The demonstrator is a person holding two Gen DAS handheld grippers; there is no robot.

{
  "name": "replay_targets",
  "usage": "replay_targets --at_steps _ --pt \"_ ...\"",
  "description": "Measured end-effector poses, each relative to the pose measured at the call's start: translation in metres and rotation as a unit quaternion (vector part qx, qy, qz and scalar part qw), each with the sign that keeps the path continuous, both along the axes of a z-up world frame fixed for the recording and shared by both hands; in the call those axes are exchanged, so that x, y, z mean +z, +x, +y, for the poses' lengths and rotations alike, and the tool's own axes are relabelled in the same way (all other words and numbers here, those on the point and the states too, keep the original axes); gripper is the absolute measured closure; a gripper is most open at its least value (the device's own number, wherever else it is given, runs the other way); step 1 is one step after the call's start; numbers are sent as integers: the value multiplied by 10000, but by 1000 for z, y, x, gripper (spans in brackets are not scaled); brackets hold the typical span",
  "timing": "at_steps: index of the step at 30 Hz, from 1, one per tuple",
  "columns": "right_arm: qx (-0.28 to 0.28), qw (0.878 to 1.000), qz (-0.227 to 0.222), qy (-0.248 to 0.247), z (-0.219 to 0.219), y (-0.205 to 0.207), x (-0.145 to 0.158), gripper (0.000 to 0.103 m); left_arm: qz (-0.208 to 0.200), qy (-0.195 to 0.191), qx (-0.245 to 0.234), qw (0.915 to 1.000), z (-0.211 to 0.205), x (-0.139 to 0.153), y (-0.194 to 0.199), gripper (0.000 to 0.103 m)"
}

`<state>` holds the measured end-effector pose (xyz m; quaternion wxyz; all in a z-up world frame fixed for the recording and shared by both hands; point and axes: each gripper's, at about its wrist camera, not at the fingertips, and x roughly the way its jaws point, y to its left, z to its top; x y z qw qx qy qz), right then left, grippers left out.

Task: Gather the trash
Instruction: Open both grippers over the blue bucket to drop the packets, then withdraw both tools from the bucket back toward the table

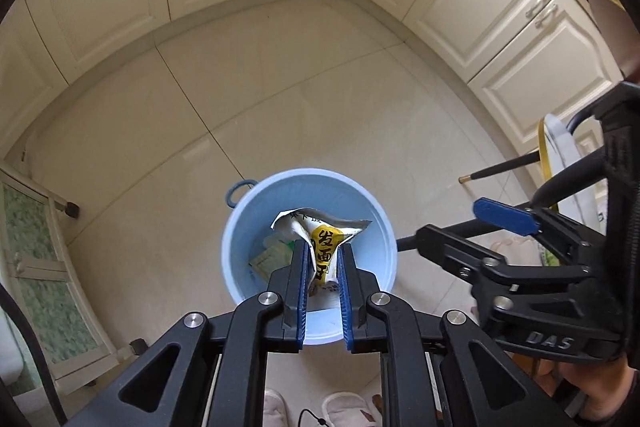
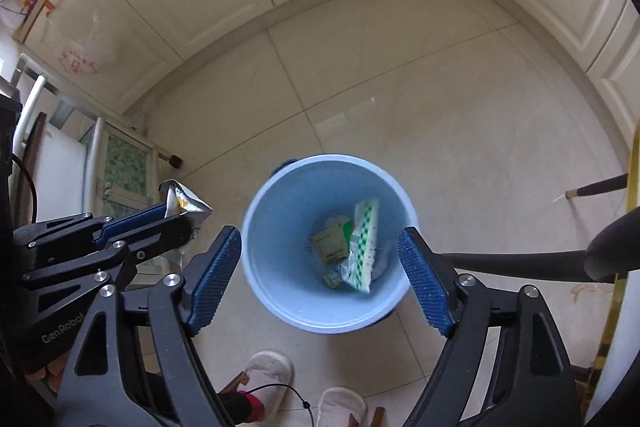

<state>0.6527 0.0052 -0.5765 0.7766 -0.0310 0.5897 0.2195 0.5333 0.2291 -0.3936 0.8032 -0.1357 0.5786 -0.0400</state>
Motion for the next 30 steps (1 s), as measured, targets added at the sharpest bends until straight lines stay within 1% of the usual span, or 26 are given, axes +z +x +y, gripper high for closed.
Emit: replay_targets --at_steps 1,2,3,4,5,6,8,9,12,14,15,18,19,22,24,25,26,28,30 --pt "-44 10000 -1 -40 -3 1 2 20 52 45 -21 10000 -5 -3 5 84" --pt "-84 9999 -15 -84 -4 0 4 17 74 118 -55 9999 -8 -4 8 82" --pt "-98 9999 -57 -95 -4 0 6 16 78 223 -69 9997 -12 -5 11 79" --pt "-96 9998 -84 -121 -6 0 9 17 87 308 -69 9995 -16 -4 15 67" --pt "-101 9998 -107 -153 -6 1 12 17 87 355 -39 9993 -15 -2 17 61" --pt "-109 9997 -139 -143 -6 0 17 16 62 383 10 9992 -19 2 17 59" --pt "-113 9997 -179 -86 -9 -3 25 16 -18 338 52 9994 -14 13 16 58" --pt "-116 9997 -215 -88 -9 -5 31 16 -36 367 97 9993 -9 19 14 56" --pt "-55 9995 -319 -11 -7 -16 50 16 -225 579 285 9977 3 47 3 54" --pt "31 9990 -449 16 -3 -27 68 16 -435 809 446 9948 10 72 -12 51" --pt "78 9985 -538 28 -1 -34 79 16 -553 900 535 9930 13 84 -17 48" --pt "253 9954 -918 47 8 -58 117 16 -1034 1131 697 9857 18 130 -42 45" --pt "298 9937 -1076 41 11 -68 131 16 -1212 1216 729 9824 18 146 -50 41" --pt "366 9869 -1567 119 12 -100 183 14 -1765 1387 759 9715 11 194 -77 33" --pt "362 9806 -1916 195 7 -124 221 12 -2118 1400 772 9641 1 224 -94 30" --pt "341 9766 -2112 232 2 -137 240 5 -2297 1397 776 9600 -4 239 -103 28" --pt "319 9727 -2283 262 -1 -150 257 0 -2480 1384 769 9557 -10 253 -111 27" --pt "264 9642 -2616 346 -11 -177 291 0 -2813 1374 745 9468 -26 280 -129 20" --pt "149 9548 -2938 421 -27 -202 325 0 -3087 1405 706 9381 -41 302 -140 17"
